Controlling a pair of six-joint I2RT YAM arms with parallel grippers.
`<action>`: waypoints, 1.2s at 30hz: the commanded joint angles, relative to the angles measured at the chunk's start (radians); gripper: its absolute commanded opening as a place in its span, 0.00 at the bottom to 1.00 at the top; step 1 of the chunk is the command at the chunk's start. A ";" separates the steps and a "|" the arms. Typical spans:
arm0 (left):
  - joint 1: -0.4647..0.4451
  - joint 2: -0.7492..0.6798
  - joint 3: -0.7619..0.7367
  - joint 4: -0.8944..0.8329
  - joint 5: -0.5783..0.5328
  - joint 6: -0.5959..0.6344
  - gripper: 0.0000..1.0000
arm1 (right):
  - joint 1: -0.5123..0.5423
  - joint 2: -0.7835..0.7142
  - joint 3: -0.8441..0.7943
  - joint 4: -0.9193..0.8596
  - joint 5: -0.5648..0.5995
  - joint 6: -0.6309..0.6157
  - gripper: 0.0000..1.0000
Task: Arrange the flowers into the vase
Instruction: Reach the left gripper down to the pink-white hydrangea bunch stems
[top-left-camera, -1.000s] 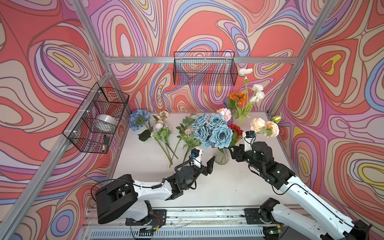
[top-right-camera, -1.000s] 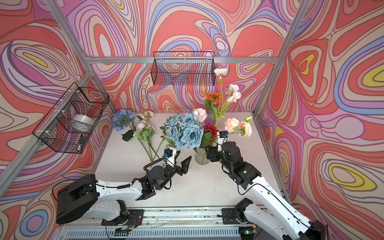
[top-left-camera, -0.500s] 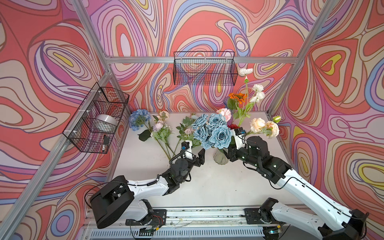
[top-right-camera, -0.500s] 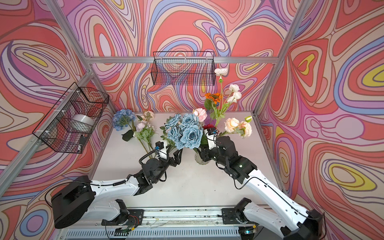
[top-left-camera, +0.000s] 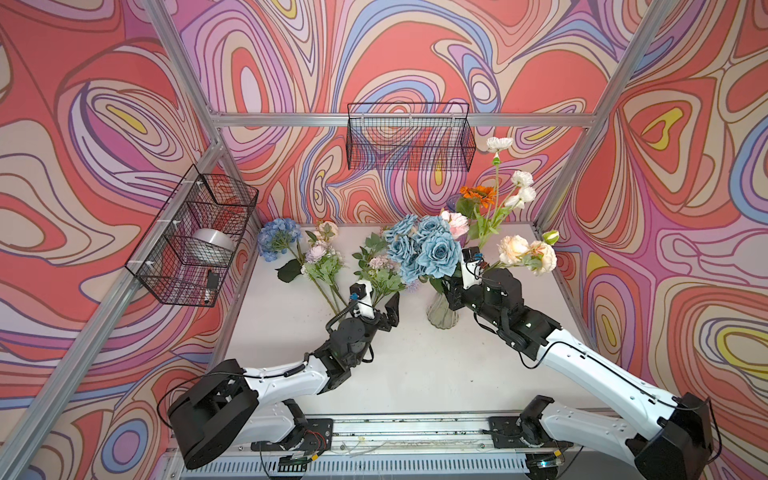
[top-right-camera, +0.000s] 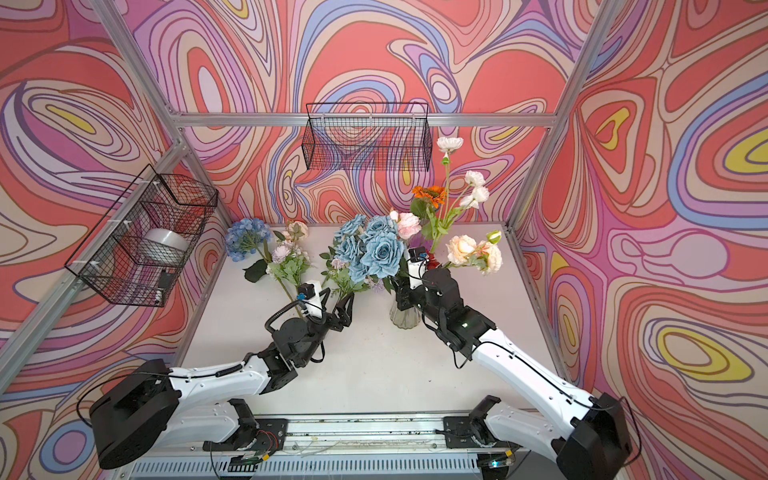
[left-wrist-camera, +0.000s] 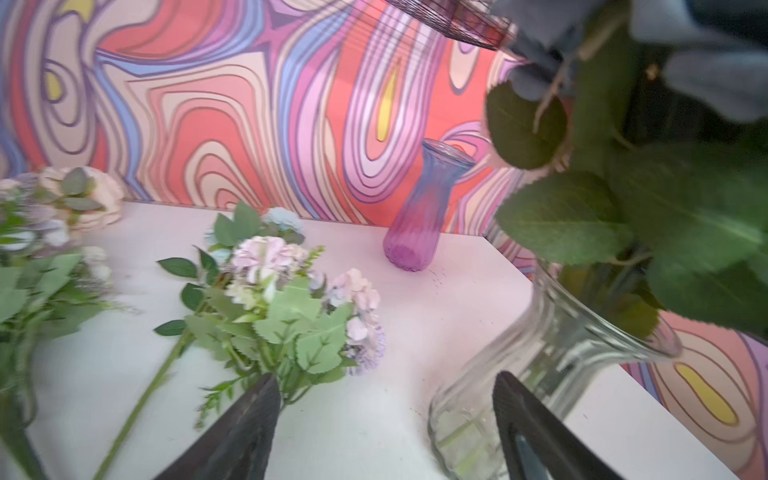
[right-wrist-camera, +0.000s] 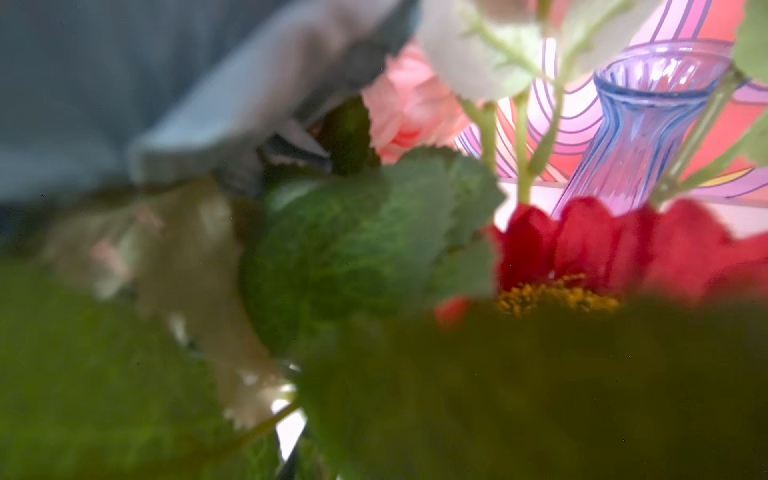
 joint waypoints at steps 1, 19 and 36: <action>0.099 -0.083 -0.032 -0.061 0.008 -0.059 0.84 | 0.003 -0.001 -0.022 0.073 0.064 0.023 0.15; 0.459 -0.302 -0.019 -0.531 0.151 -0.242 0.88 | 0.002 -0.013 -0.028 -0.027 0.088 0.063 0.18; 0.415 -0.104 0.033 -0.569 0.389 -0.207 0.81 | 0.004 -0.212 -0.016 -0.229 -0.078 0.138 0.61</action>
